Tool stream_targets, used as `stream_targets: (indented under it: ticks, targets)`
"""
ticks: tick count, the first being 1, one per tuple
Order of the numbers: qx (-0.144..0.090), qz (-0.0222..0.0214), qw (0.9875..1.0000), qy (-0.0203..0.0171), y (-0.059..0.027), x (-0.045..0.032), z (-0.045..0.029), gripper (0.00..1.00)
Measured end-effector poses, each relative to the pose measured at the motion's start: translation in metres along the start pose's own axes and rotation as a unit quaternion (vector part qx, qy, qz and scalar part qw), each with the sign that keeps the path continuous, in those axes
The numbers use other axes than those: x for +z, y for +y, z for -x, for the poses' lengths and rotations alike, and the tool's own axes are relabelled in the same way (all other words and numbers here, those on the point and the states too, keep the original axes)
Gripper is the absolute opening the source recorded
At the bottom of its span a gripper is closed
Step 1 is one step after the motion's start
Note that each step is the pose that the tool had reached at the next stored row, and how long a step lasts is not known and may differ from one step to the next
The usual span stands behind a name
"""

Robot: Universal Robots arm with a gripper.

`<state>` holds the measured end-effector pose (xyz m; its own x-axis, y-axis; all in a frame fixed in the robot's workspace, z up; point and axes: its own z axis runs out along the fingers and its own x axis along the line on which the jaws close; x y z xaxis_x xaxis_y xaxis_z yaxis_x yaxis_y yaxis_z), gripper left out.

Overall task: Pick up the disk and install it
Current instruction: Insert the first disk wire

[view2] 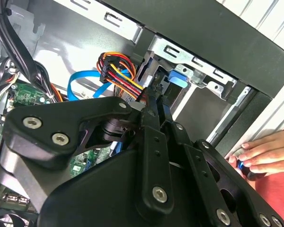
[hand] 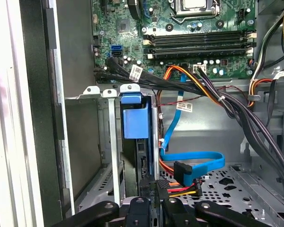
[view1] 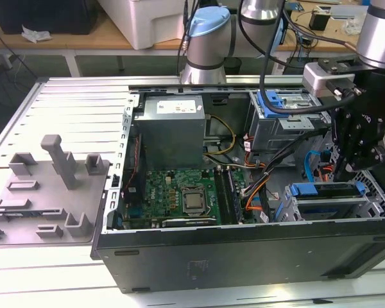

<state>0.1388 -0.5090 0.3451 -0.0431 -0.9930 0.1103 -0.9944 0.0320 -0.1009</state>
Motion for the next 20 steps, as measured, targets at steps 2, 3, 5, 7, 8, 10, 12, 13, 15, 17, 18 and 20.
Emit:
stream_targets:
  ticks: [2, 3, 5, 7, 8, 10, 12, 13, 15, 17, 18, 20]
  targets:
    - [0.000, 0.0000, 1.0000, -0.0017, 0.0000, 0.0001, -0.0010, 0.17]
    - [0.000, 0.0000, 1.0000, -0.0023, 0.0000, 0.0002, -0.0015, 0.17]
    - [0.000, 0.0001, 1.0000, -0.0035, 0.0000, 0.0003, -0.0026, 0.17]
    - [0.000, 0.0001, 1.0000, -0.0050, 0.0001, 0.0005, -0.0044, 0.17]
    - [0.001, 0.0001, 1.0000, -0.0056, 0.0001, 0.0006, -0.0051, 0.17]
    - [0.001, 0.0002, 1.0000, -0.0058, 0.0001, 0.0006, -0.0054, 0.17]
    - [0.001, 0.0002, 1.0000, -0.0058, 0.0001, 0.0006, -0.0054, 0.17]
    - [0.001, 0.0002, 1.0000, -0.0058, 0.0001, 0.0006, -0.0054, 0.17]
    - [0.001, 0.0002, 1.0000, -0.0058, 0.0001, 0.0006, -0.0054, 0.17]
    - [0.001, 0.0002, 1.0000, -0.0059, 0.0001, 0.0006, -0.0054, 0.17]
    - [0.001, 0.0002, 1.0000, -0.0059, 0.0001, 0.0006, -0.0055, 0.17]
    - [0.001, 0.0002, 1.0000, -0.0059, 0.0001, 0.0006, -0.0057, 0.17]
